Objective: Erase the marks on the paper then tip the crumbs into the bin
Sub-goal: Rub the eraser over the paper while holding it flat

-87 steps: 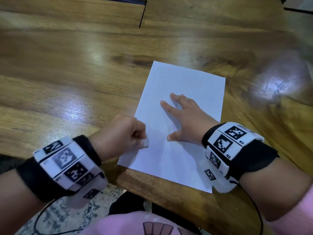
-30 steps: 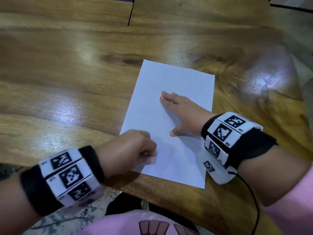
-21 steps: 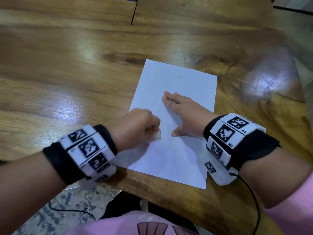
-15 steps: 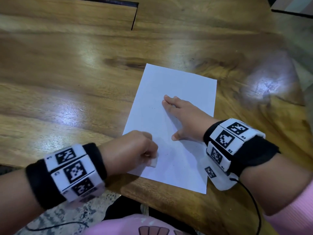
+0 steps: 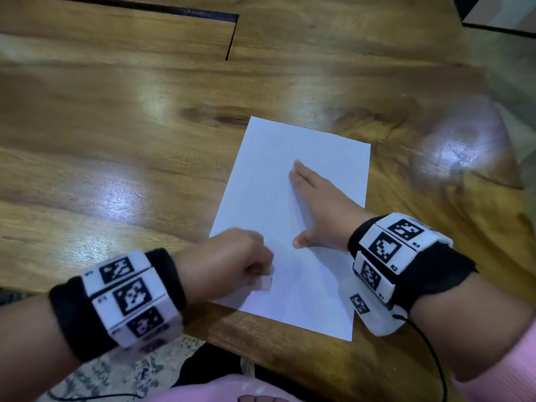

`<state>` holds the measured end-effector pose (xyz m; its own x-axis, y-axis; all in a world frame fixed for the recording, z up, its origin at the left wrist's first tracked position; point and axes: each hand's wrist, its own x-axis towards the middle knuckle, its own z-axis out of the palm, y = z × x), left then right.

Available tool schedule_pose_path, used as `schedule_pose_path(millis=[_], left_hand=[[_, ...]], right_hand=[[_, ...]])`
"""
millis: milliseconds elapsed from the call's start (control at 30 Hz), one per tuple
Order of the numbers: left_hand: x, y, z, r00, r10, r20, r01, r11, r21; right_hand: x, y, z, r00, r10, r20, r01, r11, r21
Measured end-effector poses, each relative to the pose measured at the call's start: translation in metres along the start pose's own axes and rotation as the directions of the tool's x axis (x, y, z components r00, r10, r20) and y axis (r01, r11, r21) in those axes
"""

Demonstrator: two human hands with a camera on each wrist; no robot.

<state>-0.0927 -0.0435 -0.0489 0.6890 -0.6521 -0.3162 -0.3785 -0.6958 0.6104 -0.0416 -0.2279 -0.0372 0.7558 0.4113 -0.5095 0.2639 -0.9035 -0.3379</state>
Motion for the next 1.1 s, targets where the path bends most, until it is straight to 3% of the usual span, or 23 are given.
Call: schedule_pose_path(millis=[133, 233, 333, 433, 500, 600, 667, 733, 800, 933, 1100], left_hand=[[0.044, -0.009, -0.041, 0.959, -0.151, -0.240, 0.161, 0.987, 0.023], [0.074, -0.013, -0.060, 0.922, -0.214, -0.324, 0.220, 0.975, -0.016], [0.081, -0.009, -0.054, 0.930, -0.210, -0.301, 0.221, 0.975, 0.001], [0.052, -0.004, -0.028, 0.966, -0.116, -0.230, 0.121, 0.993, 0.004], [0.024, 0.000, -0.012, 0.992, -0.047, -0.119, 0.051, 0.998, 0.027], [0.006, 0.000, -0.009, 0.999, -0.041, 0.005, 0.041, 0.999, 0.036], [0.015, -0.005, -0.024, 0.990, -0.093, -0.104, 0.099, 0.993, 0.056], [0.032, -0.014, -0.045, 0.944, -0.187, -0.270, 0.202, 0.979, 0.025], [0.044, -0.022, -0.057, 0.906, -0.249, -0.344, 0.262, 0.965, -0.008], [0.020, -0.021, -0.038, 0.929, -0.211, -0.303, 0.224, 0.974, 0.008], [-0.032, -0.015, -0.010, 0.974, -0.170, -0.151, 0.162, 0.985, -0.064]], right_hand=[[0.000, 0.000, 0.001, 1.000, 0.018, -0.004, -0.018, 1.000, -0.013], [0.000, -0.001, 0.000, 1.000, 0.017, -0.011, -0.017, 0.999, -0.029], [0.001, 0.000, 0.000, 1.000, 0.017, -0.012, -0.017, 0.999, -0.032], [0.001, 0.001, 0.001, 1.000, 0.021, -0.006, -0.021, 1.000, -0.016], [0.001, 0.002, 0.001, 1.000, 0.023, -0.004, -0.023, 1.000, -0.013], [0.001, 0.000, 0.001, 1.000, 0.012, 0.008, -0.012, 1.000, -0.011], [0.000, -0.005, -0.002, 0.999, -0.004, 0.035, 0.005, 0.999, -0.037], [0.000, -0.009, -0.004, 0.998, 0.000, 0.064, 0.005, 0.997, -0.078], [0.000, -0.012, -0.006, 0.996, 0.027, 0.083, -0.019, 0.995, -0.099], [0.001, -0.012, -0.006, 0.995, 0.037, 0.096, -0.024, 0.990, -0.136], [0.000, -0.012, -0.005, 0.995, 0.026, 0.096, -0.013, 0.992, -0.128]])
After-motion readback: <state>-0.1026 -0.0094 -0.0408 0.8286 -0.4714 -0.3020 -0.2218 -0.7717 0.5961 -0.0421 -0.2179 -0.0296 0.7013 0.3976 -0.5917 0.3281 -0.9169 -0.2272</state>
